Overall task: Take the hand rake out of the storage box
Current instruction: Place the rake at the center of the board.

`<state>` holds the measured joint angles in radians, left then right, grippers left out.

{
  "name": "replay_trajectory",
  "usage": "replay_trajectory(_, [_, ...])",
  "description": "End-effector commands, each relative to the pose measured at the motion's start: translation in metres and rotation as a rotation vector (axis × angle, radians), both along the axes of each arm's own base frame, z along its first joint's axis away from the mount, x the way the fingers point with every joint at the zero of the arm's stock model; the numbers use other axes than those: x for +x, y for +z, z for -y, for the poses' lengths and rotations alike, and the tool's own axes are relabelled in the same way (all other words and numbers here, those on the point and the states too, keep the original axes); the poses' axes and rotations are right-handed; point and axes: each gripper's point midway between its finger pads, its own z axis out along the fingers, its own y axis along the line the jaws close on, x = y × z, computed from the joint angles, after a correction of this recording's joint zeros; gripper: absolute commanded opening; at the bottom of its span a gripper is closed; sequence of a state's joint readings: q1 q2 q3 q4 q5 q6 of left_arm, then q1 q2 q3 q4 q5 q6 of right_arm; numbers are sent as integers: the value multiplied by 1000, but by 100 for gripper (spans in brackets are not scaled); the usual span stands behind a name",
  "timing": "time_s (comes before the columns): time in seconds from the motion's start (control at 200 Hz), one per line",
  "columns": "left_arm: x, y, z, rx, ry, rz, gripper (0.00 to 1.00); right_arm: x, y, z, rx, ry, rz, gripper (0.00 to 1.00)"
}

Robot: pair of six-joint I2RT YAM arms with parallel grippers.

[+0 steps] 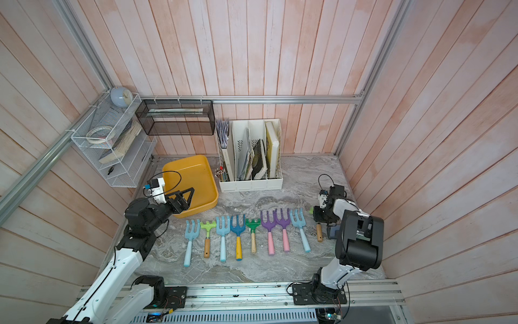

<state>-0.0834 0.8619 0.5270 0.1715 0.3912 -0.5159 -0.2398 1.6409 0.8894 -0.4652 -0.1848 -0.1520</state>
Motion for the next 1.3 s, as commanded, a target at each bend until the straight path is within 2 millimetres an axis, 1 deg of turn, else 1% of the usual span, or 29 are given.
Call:
replay_trajectory(0.0, [2, 6, -4, 12, 13, 19, 100, 0, 5, -8, 25, 13, 0, 23])
replay_trajectory(0.04, [2, 6, -4, 11, 14, 19, 100, 0, 5, -11, 28, 22, -1, 20])
replay_trajectory(0.125, [2, 5, -4, 12, 16, 17, 100, 0, 5, -15, 20, 36, -2, 20])
replay_trajectory(0.27, [2, 5, -5, 10, 18, 17, 100, 1, 6, -14, 14, 27, 2, 19])
replay_trajectory(0.325, [3, 6, -5, 10, 20, 18, 100, 1, 5, -17, 18, 37, -2, 16])
replay_trajectory(0.42, [3, 5, -6, 10, 20, 16, 100, 0, 2, -24, 18, 61, -13, 15])
replay_trajectory(0.535, [3, 4, -6, 9, 24, 14, 100, 1, 1, -26, 14, 63, -18, 15])
replay_trajectory(0.605, [3, 4, -6, 9, 23, 14, 100, 1, 1, -21, -5, 44, -24, 16])
replay_trajectory(0.8, [4, 3, -7, 10, 25, 11, 100, 1, 4, -22, -3, 47, -16, 17])
replay_trajectory(0.945, [4, 2, -8, 10, 28, 7, 100, 4, 11, -23, 0, 46, 8, 24])
replay_trajectory(0.985, [4, 1, -8, 10, 28, 5, 100, 5, 14, -22, -4, 47, 19, 28])
replay_trajectory(1.02, [5, 1, -8, 10, 30, 4, 100, 7, 17, -22, -6, 48, 31, 35])
replay_trajectory(1.135, [6, 0, -8, 11, 30, 0, 100, 9, 26, -20, -19, 46, 62, 68])
replay_trajectory(1.155, [6, -1, -9, 11, 31, -2, 100, 10, 29, -20, -25, 42, 68, 76])
replay_trajectory(1.17, [6, -2, -9, 12, 32, -3, 100, 10, 30, -19, -27, 40, 71, 86])
replay_trajectory(1.175, [6, -1, -9, 12, 31, -2, 100, 10, 31, -19, -27, 39, 73, 89])
replay_trajectory(1.18, [6, -1, -9, 11, 31, -2, 100, 10, 32, -19, -28, 38, 75, 93])
replay_trajectory(1.19, [6, -1, -9, 12, 33, -3, 100, 10, 32, -19, -29, 38, 76, 97])
replay_trajectory(1.23, [7, -2, -10, 12, 35, -5, 100, 10, 38, -19, -32, 37, 92, 98])
replay_trajectory(1.295, [7, -3, -11, 15, 41, -6, 100, 12, 53, -21, -47, 41, 140, 98])
